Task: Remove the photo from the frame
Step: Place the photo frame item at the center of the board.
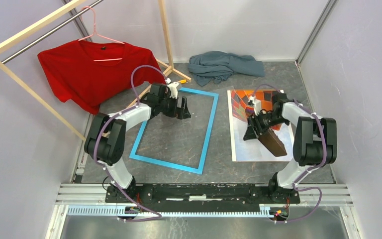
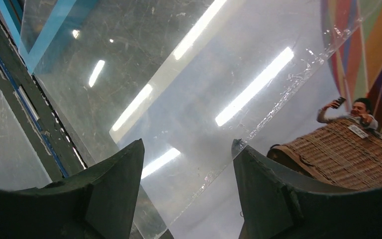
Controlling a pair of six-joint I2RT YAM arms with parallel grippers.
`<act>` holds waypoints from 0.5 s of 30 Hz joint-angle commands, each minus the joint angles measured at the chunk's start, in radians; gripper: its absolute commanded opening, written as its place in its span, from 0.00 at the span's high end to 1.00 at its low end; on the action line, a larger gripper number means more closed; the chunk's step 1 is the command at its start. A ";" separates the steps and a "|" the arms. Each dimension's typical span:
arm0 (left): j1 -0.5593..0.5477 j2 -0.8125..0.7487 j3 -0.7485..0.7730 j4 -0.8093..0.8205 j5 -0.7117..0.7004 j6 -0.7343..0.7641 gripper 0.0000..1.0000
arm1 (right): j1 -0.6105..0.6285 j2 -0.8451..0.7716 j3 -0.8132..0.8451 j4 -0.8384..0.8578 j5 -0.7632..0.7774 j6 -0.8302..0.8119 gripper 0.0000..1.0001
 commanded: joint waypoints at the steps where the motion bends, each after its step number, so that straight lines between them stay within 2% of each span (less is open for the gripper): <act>1: 0.017 -0.057 -0.025 0.002 -0.003 0.068 0.00 | 0.047 -0.045 -0.008 0.016 0.029 0.008 0.28; 15: 0.035 -0.090 -0.111 0.016 -0.046 0.108 0.00 | 0.183 -0.043 -0.017 0.043 0.079 0.033 0.27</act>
